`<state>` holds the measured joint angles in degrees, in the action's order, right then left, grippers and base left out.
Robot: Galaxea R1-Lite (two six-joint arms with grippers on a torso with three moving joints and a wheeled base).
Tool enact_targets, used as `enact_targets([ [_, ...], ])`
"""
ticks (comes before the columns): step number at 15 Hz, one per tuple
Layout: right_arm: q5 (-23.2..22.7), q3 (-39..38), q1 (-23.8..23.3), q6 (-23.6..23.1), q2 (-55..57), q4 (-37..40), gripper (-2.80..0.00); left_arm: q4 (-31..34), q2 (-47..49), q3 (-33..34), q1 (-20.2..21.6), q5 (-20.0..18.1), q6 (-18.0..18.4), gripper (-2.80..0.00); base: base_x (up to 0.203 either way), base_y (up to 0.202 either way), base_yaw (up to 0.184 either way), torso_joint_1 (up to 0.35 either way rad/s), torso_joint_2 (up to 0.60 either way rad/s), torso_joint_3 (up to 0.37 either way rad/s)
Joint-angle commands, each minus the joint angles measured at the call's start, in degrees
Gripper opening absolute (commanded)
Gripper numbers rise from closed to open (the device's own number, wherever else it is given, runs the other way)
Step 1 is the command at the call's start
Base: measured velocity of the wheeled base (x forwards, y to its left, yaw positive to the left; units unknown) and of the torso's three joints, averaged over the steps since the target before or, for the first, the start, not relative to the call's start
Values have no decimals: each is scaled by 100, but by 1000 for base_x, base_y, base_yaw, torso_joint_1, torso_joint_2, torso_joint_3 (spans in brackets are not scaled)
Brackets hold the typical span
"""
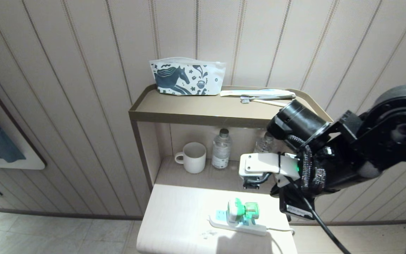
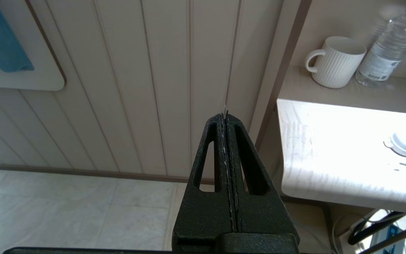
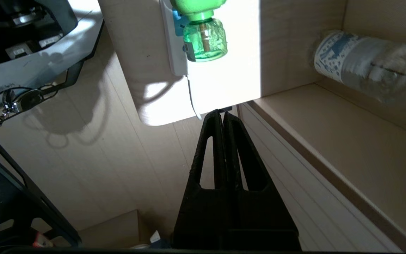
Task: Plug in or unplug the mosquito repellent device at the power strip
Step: Hold the socket with your left hand and unplug it with your right hand
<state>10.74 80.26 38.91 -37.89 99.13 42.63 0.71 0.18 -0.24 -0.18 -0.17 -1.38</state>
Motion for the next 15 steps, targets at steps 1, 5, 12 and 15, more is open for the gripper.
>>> enact_targets([
  [1,14,117,28,-70,565,4,0,0,-1,-2,1,-1,-3,-280,0,0,0,0,0,0],
  [5,-4,260,26,-90,1313,-330,0,17,-1,-11,1,-10,6,-280,0,0,0,0,0,0],
  [12,-81,419,82,-226,2198,-414,0,22,-1,-11,1,-10,6,-280,0,0,0,0,0,0],
  [15,-167,540,38,-278,2410,-416,0,26,-1,-11,1,-10,6,-280,0,0,0,0,0,0],
])
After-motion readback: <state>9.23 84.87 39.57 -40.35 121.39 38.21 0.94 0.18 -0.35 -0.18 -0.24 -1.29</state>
